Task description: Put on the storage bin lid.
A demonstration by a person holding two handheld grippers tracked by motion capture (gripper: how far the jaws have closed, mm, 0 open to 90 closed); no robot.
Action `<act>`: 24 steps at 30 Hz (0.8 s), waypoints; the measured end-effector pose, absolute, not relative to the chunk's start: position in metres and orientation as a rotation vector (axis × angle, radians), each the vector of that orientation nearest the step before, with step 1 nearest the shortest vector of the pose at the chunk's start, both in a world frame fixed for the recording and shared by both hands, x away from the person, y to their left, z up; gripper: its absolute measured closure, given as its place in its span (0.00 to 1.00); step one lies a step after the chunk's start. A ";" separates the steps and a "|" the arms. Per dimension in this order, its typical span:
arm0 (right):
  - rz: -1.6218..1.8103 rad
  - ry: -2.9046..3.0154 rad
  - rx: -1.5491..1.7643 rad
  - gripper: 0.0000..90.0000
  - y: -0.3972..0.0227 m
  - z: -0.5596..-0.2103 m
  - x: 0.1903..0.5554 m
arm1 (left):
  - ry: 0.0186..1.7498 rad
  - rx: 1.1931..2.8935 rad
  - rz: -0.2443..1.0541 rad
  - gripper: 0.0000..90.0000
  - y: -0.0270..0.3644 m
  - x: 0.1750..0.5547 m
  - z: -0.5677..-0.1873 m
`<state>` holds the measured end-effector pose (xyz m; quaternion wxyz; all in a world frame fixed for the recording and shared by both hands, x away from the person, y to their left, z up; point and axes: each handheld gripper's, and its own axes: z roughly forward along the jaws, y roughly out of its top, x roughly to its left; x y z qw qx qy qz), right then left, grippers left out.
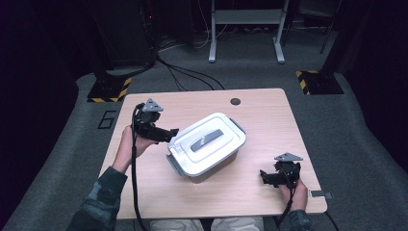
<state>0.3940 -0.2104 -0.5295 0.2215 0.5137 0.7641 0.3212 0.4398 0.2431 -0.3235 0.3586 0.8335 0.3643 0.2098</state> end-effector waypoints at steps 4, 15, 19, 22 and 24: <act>0.892 2.105 1.429 0.00 -0.210 -0.530 0.394 | 0.991 2.138 0.549 0.11 0.258 0.439 -0.329; 0.891 2.104 1.430 0.00 -0.210 -0.530 0.394 | 1.126 2.120 0.540 0.10 0.301 0.435 -0.356; 0.892 2.105 1.430 0.00 -0.210 -0.529 0.394 | 1.181 2.111 0.520 0.10 0.317 0.433 -0.369; 0.891 2.104 1.429 0.00 -0.210 -0.530 0.394 | 1.236 2.100 0.497 0.10 0.329 0.431 -0.385; 0.893 2.105 1.430 0.00 -0.210 -0.529 0.394 | 1.264 2.094 0.481 0.10 0.337 0.430 -0.395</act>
